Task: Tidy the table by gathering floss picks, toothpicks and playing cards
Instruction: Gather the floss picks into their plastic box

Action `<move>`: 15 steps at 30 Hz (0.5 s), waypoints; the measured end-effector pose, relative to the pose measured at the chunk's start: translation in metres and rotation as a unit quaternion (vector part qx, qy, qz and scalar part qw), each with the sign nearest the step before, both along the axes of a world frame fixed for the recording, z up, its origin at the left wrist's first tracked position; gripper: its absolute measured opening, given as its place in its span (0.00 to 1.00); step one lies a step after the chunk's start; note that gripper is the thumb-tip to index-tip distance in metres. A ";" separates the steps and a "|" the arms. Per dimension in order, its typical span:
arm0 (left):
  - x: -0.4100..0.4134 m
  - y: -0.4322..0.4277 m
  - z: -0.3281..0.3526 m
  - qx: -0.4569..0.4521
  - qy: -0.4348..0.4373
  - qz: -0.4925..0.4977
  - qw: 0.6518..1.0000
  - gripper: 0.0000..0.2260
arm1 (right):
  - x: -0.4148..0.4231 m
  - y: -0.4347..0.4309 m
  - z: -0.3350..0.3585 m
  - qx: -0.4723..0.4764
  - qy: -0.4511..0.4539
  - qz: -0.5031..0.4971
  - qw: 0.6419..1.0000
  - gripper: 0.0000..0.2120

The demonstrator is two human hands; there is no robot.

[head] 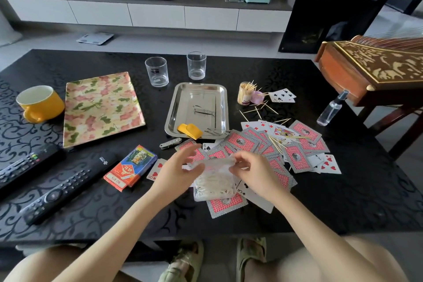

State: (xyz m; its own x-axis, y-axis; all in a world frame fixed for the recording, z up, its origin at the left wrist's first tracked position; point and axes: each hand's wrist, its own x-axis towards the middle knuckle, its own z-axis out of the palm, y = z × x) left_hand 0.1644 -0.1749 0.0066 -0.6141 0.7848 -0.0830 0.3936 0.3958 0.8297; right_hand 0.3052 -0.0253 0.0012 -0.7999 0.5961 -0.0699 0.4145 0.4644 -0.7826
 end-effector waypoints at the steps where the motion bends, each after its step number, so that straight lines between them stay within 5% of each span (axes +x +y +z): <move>1: 0.002 -0.002 -0.001 -0.003 0.021 -0.023 1.000 0.18 | 0.004 -0.003 -0.001 0.010 0.000 0.005 1.000 0.07; 7: 0.009 -0.010 -0.007 -0.015 0.102 -0.070 0.992 0.14 | 0.013 -0.011 -0.012 0.003 0.032 -0.004 0.999 0.08; 15: 0.029 -0.007 -0.025 -0.071 0.263 -0.128 0.954 0.36 | 0.019 -0.015 -0.012 -0.032 0.023 -0.007 0.999 0.11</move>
